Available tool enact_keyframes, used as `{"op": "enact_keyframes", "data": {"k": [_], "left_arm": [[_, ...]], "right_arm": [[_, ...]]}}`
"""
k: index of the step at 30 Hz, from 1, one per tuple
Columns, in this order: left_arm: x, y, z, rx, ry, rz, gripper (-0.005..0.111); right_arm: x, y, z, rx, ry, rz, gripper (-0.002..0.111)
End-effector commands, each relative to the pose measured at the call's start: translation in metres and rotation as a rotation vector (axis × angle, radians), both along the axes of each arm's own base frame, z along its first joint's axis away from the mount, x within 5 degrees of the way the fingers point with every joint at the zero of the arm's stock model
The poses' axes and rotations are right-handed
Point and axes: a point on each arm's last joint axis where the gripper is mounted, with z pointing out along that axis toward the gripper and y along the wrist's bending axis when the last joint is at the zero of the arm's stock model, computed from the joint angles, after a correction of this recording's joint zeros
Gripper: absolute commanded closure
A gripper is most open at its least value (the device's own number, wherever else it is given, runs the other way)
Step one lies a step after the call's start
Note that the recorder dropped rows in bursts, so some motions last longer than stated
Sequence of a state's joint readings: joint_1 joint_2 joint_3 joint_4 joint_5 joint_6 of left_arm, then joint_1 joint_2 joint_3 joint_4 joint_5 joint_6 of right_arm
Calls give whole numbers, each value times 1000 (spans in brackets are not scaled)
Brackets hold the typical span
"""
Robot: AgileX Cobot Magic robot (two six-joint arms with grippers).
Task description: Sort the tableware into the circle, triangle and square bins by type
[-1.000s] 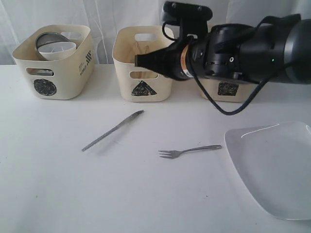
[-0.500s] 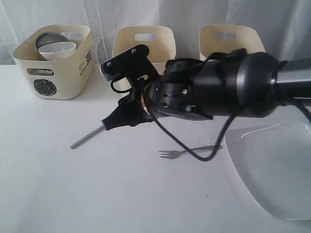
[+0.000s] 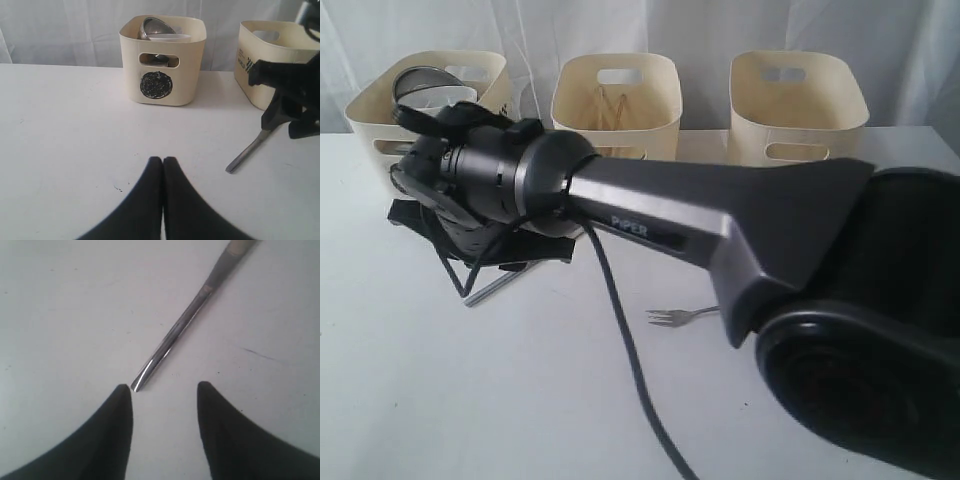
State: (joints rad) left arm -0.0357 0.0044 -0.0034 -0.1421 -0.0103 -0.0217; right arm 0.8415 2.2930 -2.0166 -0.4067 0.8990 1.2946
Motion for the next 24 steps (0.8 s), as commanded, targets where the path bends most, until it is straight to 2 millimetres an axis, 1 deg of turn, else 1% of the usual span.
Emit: {"op": "enact_keyframes", "data": {"k": [1,4,6,9,17,20,24], "left_arm": [[0,0,-1,-4,-4,3,107],[0,0,-1,-4,-4,3,107],[0,0,-1,-4,-4,3,107],[0,0,-1,-4,-4,3,107],[0,0,-1,-4,-4,3,107],[0,0,-1,-4,-4,3,107],[0,0,-1,-4,-4,3,107]], "right_arm": [[9,8,-17,13,14,-68,68],[15,12,-26,34,16,-101,68],[20,14,-27,40,3,-102,68],[26,14,-30,39,-12,-117,72],[33,18,-39,44,-21,-124,73],[37,22,-42,76,-50,-98,73],[43,32,-42,128,-141,6,74]]}}
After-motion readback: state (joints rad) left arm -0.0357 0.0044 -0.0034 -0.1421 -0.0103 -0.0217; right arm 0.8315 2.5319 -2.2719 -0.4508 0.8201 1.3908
